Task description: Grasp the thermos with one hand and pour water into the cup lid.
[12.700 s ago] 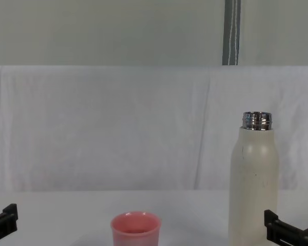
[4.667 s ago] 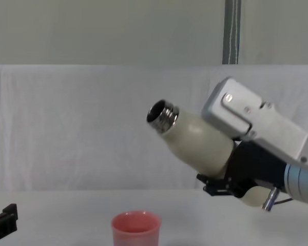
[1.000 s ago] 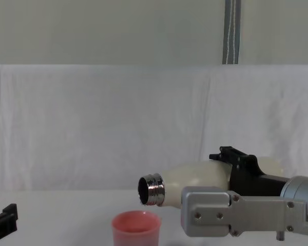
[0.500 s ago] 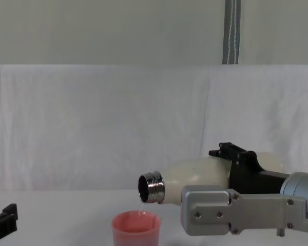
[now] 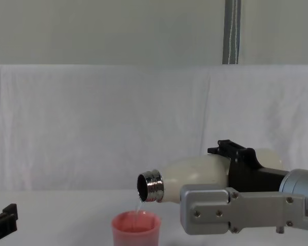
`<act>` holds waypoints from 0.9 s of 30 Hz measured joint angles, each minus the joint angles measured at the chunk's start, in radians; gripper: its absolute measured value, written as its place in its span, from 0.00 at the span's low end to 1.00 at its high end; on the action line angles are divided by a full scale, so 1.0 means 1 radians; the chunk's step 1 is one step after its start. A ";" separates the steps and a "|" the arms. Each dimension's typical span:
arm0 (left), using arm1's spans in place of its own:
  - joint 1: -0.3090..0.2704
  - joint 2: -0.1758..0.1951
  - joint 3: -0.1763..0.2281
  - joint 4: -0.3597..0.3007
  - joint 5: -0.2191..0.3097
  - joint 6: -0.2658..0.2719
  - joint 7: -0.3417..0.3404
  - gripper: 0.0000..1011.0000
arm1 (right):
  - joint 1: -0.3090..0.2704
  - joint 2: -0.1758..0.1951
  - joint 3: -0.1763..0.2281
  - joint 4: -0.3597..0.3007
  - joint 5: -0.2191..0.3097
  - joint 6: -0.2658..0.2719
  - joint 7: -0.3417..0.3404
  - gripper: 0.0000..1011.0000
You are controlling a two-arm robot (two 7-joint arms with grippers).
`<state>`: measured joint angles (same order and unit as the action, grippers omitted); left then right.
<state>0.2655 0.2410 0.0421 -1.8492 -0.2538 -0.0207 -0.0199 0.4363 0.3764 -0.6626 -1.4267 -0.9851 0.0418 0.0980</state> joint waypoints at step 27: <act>0.000 0.000 0.000 0.000 0.000 0.000 0.000 0.99 | 0.003 0.002 -0.007 -0.010 -0.011 0.008 0.009 0.95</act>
<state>0.2655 0.2410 0.0421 -1.8492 -0.2538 -0.0208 -0.0199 0.4395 0.3787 -0.6698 -1.4365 -0.9964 0.0494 0.1067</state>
